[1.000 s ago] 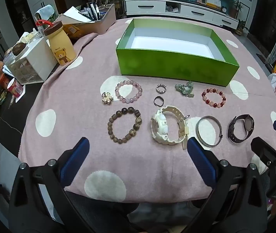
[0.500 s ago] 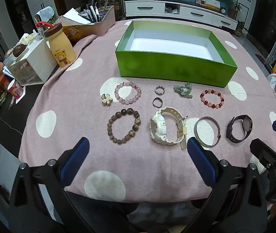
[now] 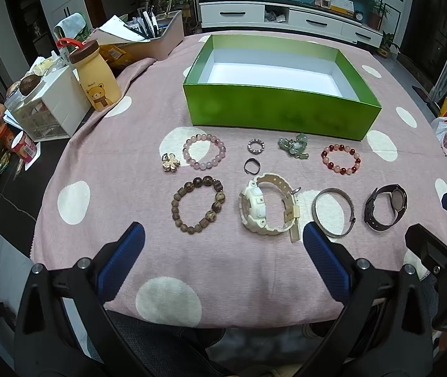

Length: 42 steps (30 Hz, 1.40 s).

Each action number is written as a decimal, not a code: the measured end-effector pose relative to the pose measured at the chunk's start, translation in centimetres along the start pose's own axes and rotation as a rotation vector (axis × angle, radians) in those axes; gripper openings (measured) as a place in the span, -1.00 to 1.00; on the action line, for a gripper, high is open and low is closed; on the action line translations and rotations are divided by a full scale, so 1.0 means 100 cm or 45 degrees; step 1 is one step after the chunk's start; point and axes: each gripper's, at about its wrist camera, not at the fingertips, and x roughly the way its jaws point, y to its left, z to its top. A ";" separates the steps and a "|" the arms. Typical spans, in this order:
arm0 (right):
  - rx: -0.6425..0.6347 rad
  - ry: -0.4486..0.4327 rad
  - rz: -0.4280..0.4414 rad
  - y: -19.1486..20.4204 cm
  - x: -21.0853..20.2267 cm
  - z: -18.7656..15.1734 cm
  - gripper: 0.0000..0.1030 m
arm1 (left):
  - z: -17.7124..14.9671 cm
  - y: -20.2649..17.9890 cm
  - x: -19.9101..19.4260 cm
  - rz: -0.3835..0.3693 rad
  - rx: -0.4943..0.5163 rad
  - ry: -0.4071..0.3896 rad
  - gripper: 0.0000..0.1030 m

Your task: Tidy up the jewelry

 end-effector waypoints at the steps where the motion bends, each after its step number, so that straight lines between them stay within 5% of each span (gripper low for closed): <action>1: 0.000 0.000 0.000 0.000 0.000 0.000 0.97 | 0.000 0.000 0.000 0.001 0.002 0.000 0.96; 42: -0.002 -0.019 0.000 0.002 -0.008 -0.001 0.97 | 0.002 -0.004 -0.005 -0.003 0.014 -0.013 0.96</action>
